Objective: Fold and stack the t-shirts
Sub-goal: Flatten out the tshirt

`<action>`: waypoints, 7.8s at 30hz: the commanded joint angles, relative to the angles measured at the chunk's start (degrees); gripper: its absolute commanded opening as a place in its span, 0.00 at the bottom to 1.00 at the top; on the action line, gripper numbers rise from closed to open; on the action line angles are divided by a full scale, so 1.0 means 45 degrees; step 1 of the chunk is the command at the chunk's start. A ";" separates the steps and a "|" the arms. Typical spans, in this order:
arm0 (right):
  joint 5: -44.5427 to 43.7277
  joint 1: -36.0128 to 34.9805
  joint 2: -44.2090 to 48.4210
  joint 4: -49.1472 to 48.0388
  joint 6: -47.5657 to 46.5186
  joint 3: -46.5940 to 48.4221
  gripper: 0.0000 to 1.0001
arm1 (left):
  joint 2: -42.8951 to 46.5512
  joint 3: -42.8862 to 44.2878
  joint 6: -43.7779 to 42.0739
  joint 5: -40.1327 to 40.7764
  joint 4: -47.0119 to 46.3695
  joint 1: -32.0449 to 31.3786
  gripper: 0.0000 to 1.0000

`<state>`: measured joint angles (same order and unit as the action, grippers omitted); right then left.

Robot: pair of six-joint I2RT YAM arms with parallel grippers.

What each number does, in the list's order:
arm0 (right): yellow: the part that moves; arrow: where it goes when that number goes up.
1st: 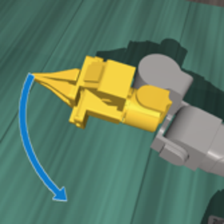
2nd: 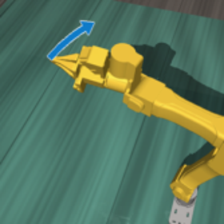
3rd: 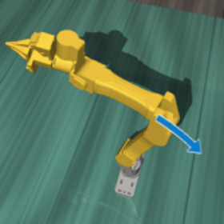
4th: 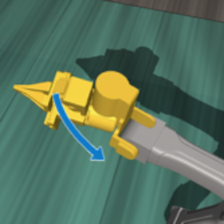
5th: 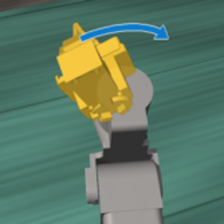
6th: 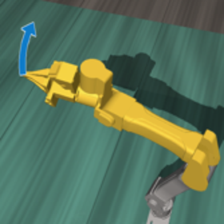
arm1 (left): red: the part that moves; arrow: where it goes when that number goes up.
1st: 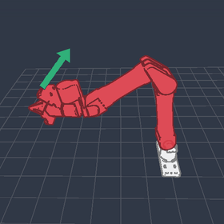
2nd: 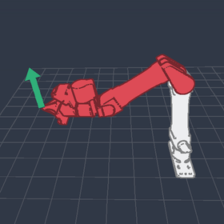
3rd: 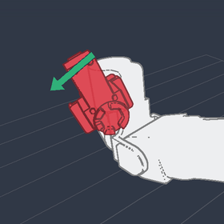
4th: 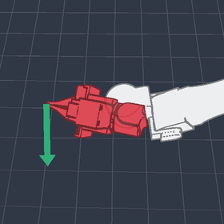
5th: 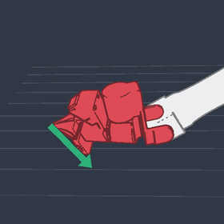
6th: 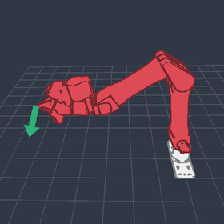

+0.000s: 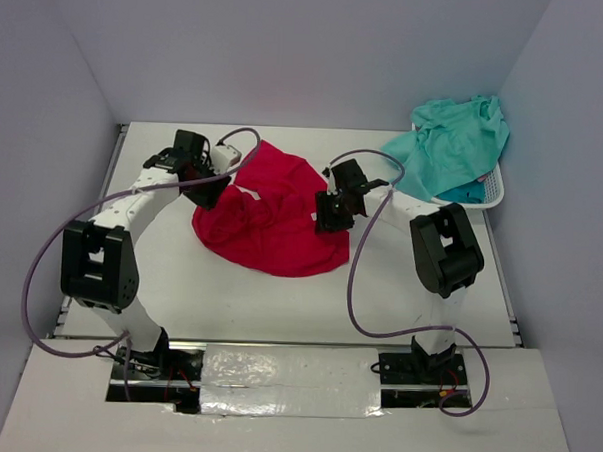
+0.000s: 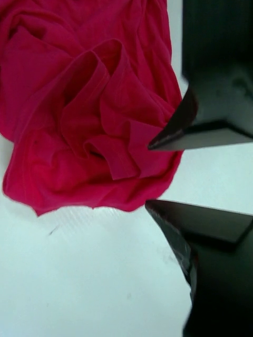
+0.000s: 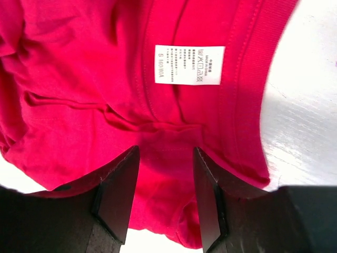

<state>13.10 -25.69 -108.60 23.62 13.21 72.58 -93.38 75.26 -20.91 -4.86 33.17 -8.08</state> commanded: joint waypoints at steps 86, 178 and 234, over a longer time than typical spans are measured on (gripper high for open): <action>0.1522 0.2876 -0.1159 0.2753 -0.0260 1.3089 0.00 | -0.6439 1.4777 0.1283 -0.0599 0.6023 0.3649 0.00; 0.2616 0.3364 -0.0268 -0.2382 0.0168 0.8231 0.00 | -0.4300 0.5819 -0.2565 -0.1045 0.0531 0.4058 0.00; 0.2302 0.4770 -0.4560 -0.1291 0.3809 1.9247 0.00 | -0.4483 1.2529 -0.1274 0.1706 -0.6569 0.4138 0.00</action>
<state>21.28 -7.05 -128.57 23.03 20.93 136.68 -130.82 142.58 -32.08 -0.08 33.80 12.03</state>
